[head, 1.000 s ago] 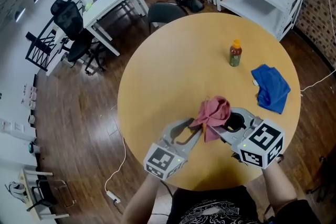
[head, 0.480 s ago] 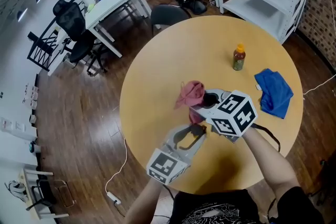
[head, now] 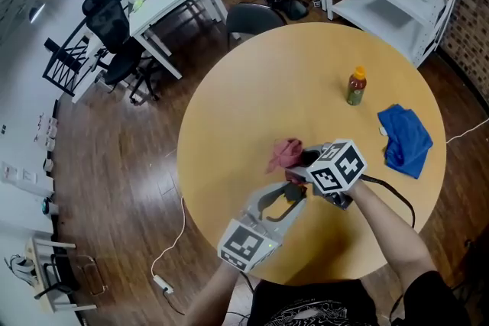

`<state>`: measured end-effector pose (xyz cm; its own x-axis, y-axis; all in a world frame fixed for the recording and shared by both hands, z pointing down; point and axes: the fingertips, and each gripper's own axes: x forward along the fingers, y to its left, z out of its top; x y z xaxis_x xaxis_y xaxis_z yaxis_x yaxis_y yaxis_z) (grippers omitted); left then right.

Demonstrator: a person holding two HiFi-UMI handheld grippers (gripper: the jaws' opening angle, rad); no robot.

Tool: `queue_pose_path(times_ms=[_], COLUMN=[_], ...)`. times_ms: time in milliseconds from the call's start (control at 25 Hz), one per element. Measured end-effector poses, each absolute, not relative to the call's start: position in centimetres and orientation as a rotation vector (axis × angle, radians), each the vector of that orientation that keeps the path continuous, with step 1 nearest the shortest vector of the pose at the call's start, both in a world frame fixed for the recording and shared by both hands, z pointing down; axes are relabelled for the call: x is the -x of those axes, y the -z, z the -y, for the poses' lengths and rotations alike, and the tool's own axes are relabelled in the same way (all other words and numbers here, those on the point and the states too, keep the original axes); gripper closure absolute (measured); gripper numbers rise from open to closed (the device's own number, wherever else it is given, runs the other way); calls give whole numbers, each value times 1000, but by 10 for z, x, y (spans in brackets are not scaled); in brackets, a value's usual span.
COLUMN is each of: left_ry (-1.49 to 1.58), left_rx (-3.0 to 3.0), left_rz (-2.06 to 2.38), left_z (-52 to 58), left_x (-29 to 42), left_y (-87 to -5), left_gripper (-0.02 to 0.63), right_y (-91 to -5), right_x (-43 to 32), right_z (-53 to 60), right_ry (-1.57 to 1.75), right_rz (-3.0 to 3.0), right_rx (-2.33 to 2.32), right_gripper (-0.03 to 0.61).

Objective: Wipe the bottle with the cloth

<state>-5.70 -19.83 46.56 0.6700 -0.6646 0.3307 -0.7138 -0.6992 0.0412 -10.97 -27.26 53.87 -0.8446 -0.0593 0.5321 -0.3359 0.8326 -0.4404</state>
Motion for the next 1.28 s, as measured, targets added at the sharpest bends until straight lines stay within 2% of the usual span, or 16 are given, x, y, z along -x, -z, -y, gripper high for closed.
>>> queue_pose_path(times_ms=[400, 760, 1040, 1280], left_ry=[-441, -451, -534, -502], left_rx=[-2716, -2725, -2722, -2681], left_rz=[1143, 1169, 1209, 1281], left_z=[197, 196, 194, 184], left_x=[57, 56, 57, 69], left_y=[-466, -466, -479, -477], left_gripper=[456, 454, 454, 453], right_y=[-596, -612, -535, -459], right_x=[102, 93, 116, 154], right_z=[267, 271, 284, 258], right_ry=[-749, -711, -545, -292], right_rz=[2413, 2373, 2527, 2570], right_rx=[-324, -345, -247, 125], right_gripper=[480, 480, 480, 479])
